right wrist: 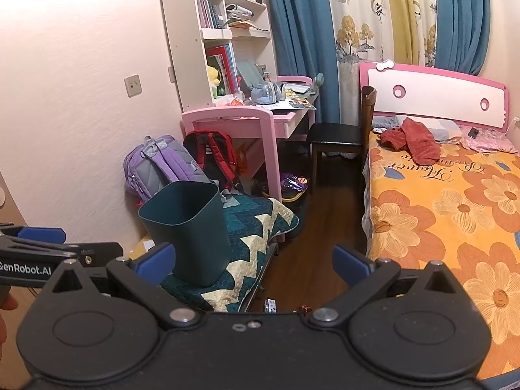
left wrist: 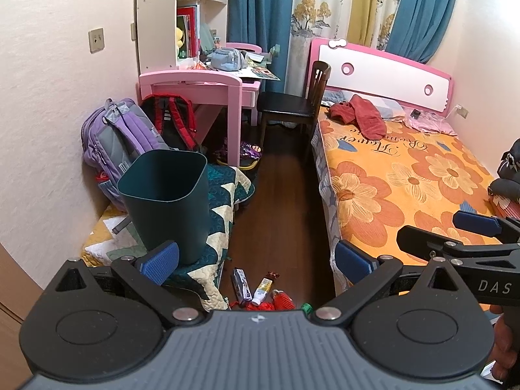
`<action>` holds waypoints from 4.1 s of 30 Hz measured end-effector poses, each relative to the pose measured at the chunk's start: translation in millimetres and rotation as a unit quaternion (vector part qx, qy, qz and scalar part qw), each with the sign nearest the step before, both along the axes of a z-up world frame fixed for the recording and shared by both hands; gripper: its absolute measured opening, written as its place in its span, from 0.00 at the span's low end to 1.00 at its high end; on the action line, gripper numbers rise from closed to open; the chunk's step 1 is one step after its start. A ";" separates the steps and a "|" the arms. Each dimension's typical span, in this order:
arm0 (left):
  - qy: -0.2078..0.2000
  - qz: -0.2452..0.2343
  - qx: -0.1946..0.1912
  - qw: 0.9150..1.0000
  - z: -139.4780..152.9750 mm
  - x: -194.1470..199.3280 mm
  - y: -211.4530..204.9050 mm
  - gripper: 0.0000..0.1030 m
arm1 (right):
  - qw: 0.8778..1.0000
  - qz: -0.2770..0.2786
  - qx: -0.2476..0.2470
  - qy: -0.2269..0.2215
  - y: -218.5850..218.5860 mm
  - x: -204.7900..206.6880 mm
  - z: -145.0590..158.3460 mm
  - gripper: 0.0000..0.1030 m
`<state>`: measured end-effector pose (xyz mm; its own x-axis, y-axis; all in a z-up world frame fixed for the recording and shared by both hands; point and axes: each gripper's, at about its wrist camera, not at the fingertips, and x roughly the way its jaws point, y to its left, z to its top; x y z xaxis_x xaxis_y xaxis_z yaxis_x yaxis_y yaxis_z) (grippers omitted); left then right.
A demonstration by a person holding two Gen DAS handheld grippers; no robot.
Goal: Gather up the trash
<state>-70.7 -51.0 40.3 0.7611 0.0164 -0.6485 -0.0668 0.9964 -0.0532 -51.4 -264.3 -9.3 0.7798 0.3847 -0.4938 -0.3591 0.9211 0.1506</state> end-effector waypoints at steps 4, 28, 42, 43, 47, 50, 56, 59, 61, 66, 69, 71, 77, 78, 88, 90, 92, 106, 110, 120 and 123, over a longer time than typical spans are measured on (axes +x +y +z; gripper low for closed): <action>0.005 0.000 0.001 1.000 -3.1 2.3 -5.0 1.00 | 1.000 -0.001 0.002 0.008 -2.0 4.8 -0.4 1.00; 0.037 -0.016 -0.019 0.999 -21.3 63.7 -6.7 1.00 | 0.999 -0.029 0.006 0.043 -5.1 61.1 -17.4 0.99; 0.104 -0.140 -0.018 0.985 -118.8 205.7 51.5 1.00 | 0.972 -0.161 0.021 0.167 27.0 177.8 -111.8 0.95; 0.111 -0.152 -0.013 0.982 -131.2 214.0 52.1 1.00 | 0.970 -0.172 0.017 0.173 28.7 186.0 -123.2 0.95; 0.167 -0.178 0.004 0.970 -197.9 240.7 45.7 1.00 | 0.957 -0.192 0.009 0.217 32.4 220.9 -180.4 0.94; 0.218 -0.180 -0.008 0.959 -253.4 254.2 39.1 1.00 | 0.949 -0.187 -0.012 0.253 33.1 245.2 -230.6 0.93; 0.279 -0.177 -0.010 0.944 -360.9 266.4 11.2 1.00 | 0.934 -0.163 -0.029 0.316 25.8 283.6 -350.4 0.91; 0.296 -0.175 0.001 0.939 -419.6 273.9 -11.5 1.00 | 0.927 -0.150 -0.035 0.341 18.9 295.5 -407.3 0.91; 0.309 -0.174 0.011 0.935 -459.3 280.7 -26.6 1.00 | 0.923 -0.141 -0.044 0.355 17.0 303.4 -449.5 0.91; 0.330 -0.178 0.033 0.927 -563.9 295.6 -56.5 1.00 | 0.912 -0.131 -0.070 0.383 11.3 326.3 -553.8 0.89; 0.337 -0.185 0.053 0.922 -622.0 303.8 -69.9 1.00 | 0.902 -0.139 -0.083 0.401 6.7 340.1 -612.1 0.86; 0.351 -0.178 0.049 0.918 -658.4 309.5 -72.7 1.00 | 0.896 -0.141 -0.090 0.411 4.5 348.5 -647.4 0.83; 0.378 -0.179 0.043 0.907 -748.9 318.5 -80.8 1.00 | 0.870 -0.173 -0.072 0.456 -9.9 367.3 -739.1 0.80; 0.381 -0.177 0.041 0.907 -761.2 320.3 -82.2 0.99 | 0.866 -0.179 -0.069 0.461 -11.0 368.4 -750.9 0.79; 0.409 -0.126 -0.007 0.904 -833.5 337.2 -90.3 0.88 | 0.851 -0.195 -0.052 0.485 -11.6 370.0 -813.9 0.73; 0.416 -0.126 -0.001 0.901 -838.7 339.0 -91.6 0.72 | 0.849 -0.197 -0.046 0.488 -12.2 370.0 -817.8 0.68; 0.421 -0.126 -0.004 0.898 -839.9 340.0 -90.9 0.61 | 0.849 -0.200 -0.030 0.488 -14.6 370.2 -818.3 0.60; 0.408 -0.145 0.011 0.902 -795.1 310.6 -89.9 0.15 | 0.856 -0.208 -0.023 0.472 -22.6 343.3 -741.9 0.47; 0.399 -0.142 0.010 0.906 -750.0 302.9 -75.9 0.14 | 0.859 -0.199 -0.018 0.472 -20.8 326.2 -701.2 0.46; 0.355 -0.124 0.014 0.927 -586.4 297.7 -28.1 0.15 | 0.888 -0.153 0.018 0.433 -10.7 303.5 -514.2 0.46; 0.333 -0.115 0.004 0.936 -524.6 299.2 -14.3 0.15 | 0.905 -0.126 0.015 0.407 1.6 304.1 -446.5 0.46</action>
